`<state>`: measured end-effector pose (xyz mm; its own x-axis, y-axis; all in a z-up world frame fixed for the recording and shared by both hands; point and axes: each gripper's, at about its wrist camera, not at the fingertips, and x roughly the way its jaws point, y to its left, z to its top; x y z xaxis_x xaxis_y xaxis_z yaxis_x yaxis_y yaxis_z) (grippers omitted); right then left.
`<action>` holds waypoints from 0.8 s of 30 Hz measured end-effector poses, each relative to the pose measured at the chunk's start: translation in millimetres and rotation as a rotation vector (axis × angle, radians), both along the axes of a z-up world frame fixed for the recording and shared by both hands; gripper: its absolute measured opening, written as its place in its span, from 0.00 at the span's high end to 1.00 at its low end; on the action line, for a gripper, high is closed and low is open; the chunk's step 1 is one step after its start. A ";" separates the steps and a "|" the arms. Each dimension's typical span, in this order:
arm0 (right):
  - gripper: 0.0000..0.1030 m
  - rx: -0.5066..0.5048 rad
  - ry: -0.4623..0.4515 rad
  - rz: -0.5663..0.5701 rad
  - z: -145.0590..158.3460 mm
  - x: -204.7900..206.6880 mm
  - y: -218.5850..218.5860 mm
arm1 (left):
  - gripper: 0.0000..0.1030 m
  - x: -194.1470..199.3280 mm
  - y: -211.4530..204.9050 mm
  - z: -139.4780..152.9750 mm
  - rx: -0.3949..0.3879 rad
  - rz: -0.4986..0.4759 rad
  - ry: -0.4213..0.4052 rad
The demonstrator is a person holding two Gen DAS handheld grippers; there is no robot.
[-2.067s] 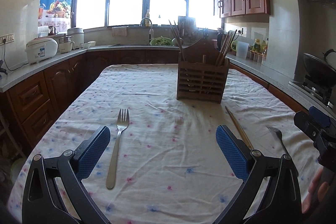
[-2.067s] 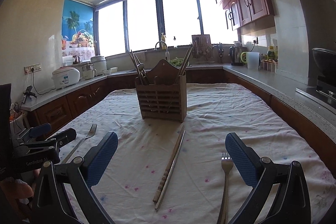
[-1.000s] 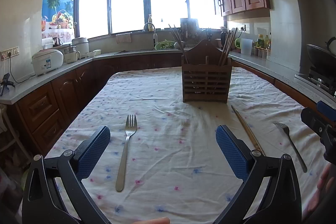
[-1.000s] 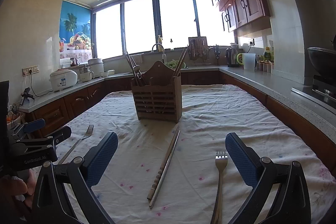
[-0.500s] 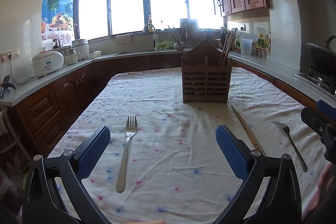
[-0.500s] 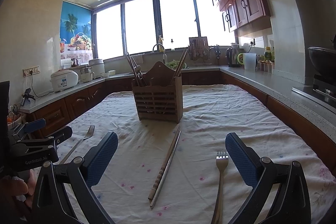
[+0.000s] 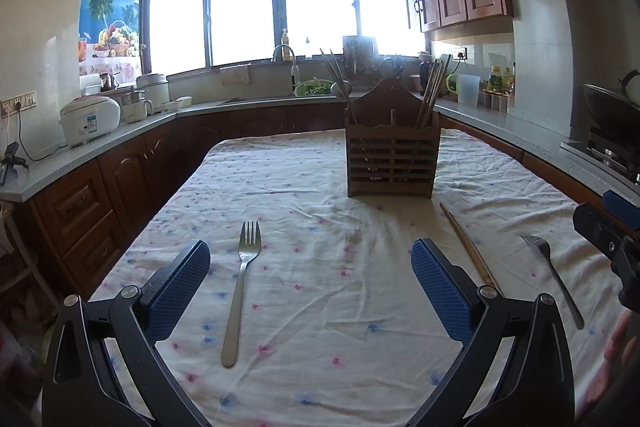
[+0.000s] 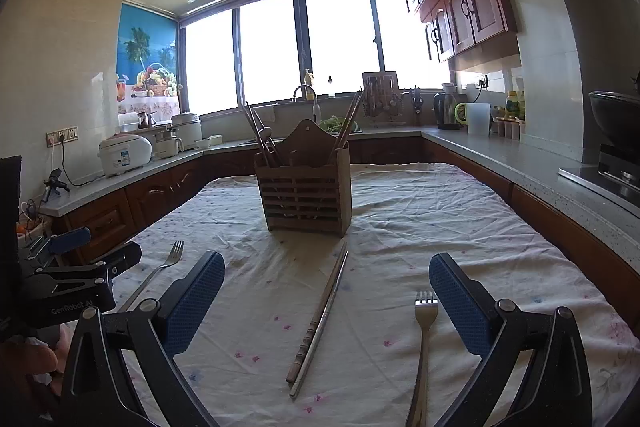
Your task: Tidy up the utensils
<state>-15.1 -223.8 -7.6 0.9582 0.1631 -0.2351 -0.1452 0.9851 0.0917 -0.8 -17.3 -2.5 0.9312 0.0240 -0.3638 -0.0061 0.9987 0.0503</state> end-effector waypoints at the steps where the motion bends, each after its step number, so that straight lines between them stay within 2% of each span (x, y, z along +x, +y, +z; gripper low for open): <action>1: 0.00 0.000 0.000 0.000 0.2 0.1 0.1 | 0.00 -0.4 0.5 -0.3 0.000 0.000 0.000; 24: 0.00 0.001 0.004 0.005 1.7 0.7 2.4 | 0.00 -0.3 0.6 0.2 -0.001 -0.009 0.002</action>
<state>-14.4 -221.4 -5.9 0.9565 0.1682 -0.2385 -0.1498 0.9843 0.0932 -1.0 -16.7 -2.3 0.9306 0.0157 -0.3656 0.0025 0.9988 0.0493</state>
